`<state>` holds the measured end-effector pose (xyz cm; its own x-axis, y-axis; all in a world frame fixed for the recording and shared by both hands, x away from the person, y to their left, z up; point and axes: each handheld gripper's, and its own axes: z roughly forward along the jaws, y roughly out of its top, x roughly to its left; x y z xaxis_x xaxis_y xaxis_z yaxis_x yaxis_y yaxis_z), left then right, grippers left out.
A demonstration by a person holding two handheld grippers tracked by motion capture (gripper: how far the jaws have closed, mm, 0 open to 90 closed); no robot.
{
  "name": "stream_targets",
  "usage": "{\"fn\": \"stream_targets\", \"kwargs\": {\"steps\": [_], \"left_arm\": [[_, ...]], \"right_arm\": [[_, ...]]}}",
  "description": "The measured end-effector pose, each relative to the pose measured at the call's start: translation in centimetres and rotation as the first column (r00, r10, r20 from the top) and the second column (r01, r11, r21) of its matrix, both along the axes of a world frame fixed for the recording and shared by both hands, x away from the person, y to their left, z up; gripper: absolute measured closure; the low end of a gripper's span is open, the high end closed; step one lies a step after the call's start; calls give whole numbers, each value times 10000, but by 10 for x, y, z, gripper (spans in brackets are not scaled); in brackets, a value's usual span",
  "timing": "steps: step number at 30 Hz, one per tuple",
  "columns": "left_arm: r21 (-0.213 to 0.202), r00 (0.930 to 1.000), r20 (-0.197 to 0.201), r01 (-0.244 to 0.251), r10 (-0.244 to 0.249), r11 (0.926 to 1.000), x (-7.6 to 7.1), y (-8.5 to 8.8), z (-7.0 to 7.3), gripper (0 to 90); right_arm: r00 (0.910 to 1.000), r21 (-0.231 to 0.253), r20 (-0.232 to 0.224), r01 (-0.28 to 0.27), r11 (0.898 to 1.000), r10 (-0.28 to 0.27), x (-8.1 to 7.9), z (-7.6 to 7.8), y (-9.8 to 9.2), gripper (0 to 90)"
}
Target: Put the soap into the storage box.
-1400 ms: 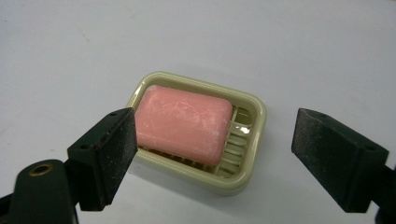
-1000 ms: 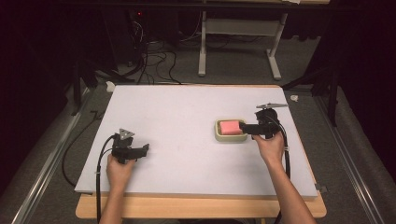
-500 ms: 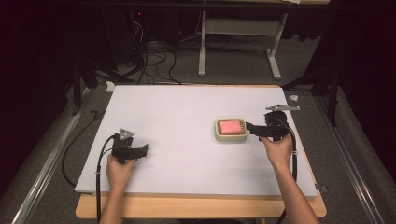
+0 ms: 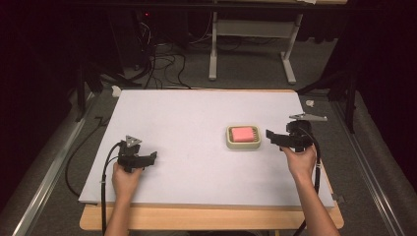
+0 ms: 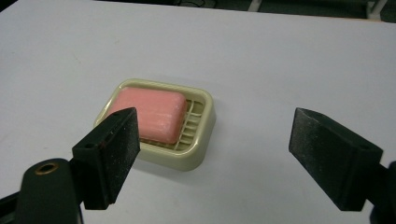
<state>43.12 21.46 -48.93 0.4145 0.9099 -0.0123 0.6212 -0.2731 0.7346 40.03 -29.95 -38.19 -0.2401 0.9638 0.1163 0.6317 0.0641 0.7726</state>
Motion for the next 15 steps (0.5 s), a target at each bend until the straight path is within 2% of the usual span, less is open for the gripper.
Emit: {"fn": "stream_targets", "kwargs": {"steps": [15], "left_arm": [[-6,10000,1,-4,4,10000,0,0,0,173]], "right_arm": [[9994,151,322,133,9998,-138,-18,-1,-17,168]]}}
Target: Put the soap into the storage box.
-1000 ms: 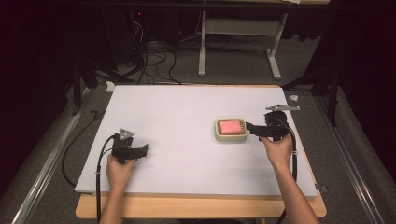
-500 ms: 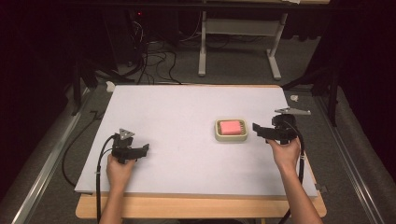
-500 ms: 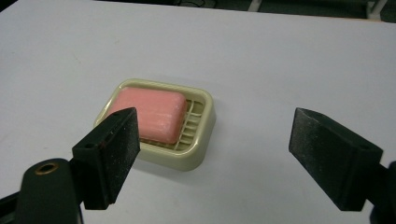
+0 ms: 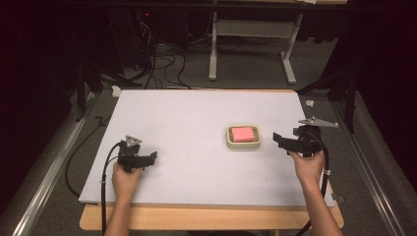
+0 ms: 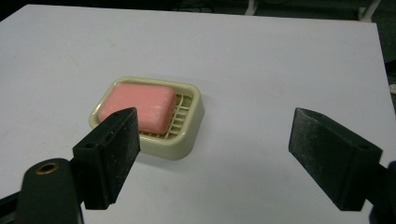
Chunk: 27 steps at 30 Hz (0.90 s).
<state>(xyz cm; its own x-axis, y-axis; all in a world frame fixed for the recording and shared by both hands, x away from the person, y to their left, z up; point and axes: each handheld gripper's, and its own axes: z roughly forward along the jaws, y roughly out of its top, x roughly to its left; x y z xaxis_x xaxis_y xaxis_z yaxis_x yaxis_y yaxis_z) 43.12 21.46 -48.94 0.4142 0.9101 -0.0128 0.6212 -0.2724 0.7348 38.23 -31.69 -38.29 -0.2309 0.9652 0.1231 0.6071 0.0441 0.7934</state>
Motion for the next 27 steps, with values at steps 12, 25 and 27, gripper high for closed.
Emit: {"fn": "stream_targets", "kwargs": {"steps": [12,25,27], "left_arm": [[10,10000,1,3,-3,10000,0,0,0,172],[15,10000,4,3,-3,10000,0,0,0,173],[13,10000,4,4,-4,10000,0,0,0,173]], "right_arm": [[9998,139,152,146,9998,-148,-13,-5,-12,170],[9994,300,230,245,9992,-252,-29,-12,-23,176],[9994,276,240,229,9994,-235,-30,-13,-23,176]]}}
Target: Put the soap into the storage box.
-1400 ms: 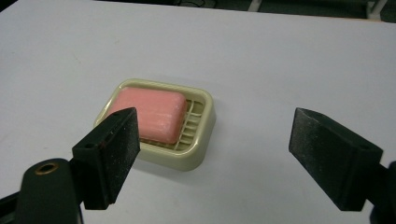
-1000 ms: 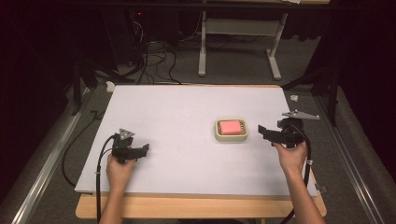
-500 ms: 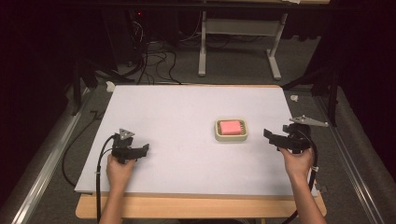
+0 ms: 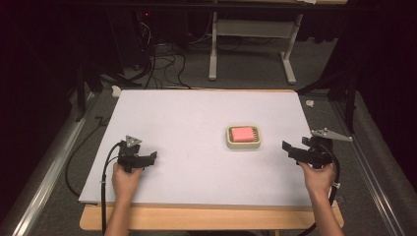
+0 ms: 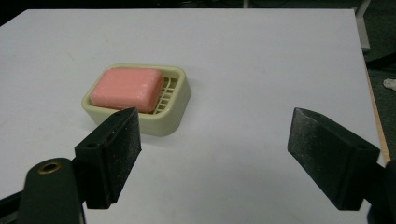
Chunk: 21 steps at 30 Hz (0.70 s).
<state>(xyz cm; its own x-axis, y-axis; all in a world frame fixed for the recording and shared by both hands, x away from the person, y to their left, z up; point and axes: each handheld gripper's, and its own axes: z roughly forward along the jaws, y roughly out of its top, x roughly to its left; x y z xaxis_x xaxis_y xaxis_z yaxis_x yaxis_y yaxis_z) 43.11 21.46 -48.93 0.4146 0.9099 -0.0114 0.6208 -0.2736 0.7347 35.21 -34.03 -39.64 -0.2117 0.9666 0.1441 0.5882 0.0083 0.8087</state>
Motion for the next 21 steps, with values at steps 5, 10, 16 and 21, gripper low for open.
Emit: {"fn": "stream_targets", "kwargs": {"steps": [5,10,16,21], "left_arm": [[1,10000,0,0,0,10000,0,0,0,173],[0,10000,-1,-2,2,10000,0,0,0,172],[8,10000,4,-5,5,10000,0,0,0,173],[14,10000,6,-1,1,10000,0,0,0,173]], "right_arm": [[10000,157,-42,56,9999,-56,-7,-8,-4,183],[10000,159,-61,43,9999,-42,-9,-14,-4,189],[9998,212,-198,17,9998,-12,-12,-28,-3,201],[9997,141,-246,-19,9999,23,-11,-37,-2,211]]}}
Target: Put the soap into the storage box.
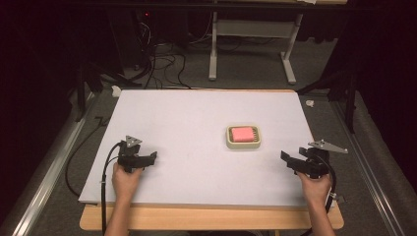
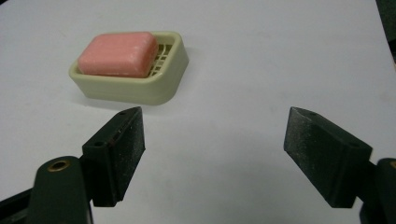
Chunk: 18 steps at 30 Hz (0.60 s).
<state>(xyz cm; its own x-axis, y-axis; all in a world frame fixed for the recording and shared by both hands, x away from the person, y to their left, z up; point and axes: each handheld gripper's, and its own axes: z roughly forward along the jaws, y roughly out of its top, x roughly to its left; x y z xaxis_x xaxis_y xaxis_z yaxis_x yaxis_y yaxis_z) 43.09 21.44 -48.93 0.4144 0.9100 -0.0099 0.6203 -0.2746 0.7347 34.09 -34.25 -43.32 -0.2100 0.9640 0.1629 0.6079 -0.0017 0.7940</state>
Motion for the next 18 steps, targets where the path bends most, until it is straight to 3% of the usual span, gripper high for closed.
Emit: {"fn": "stream_targets", "kwargs": {"steps": [18], "left_arm": [[4,10000,1,0,0,10000,0,0,0,173]], "right_arm": [[9980,-756,-614,129,9971,-176,9,-30,11,239]]}}
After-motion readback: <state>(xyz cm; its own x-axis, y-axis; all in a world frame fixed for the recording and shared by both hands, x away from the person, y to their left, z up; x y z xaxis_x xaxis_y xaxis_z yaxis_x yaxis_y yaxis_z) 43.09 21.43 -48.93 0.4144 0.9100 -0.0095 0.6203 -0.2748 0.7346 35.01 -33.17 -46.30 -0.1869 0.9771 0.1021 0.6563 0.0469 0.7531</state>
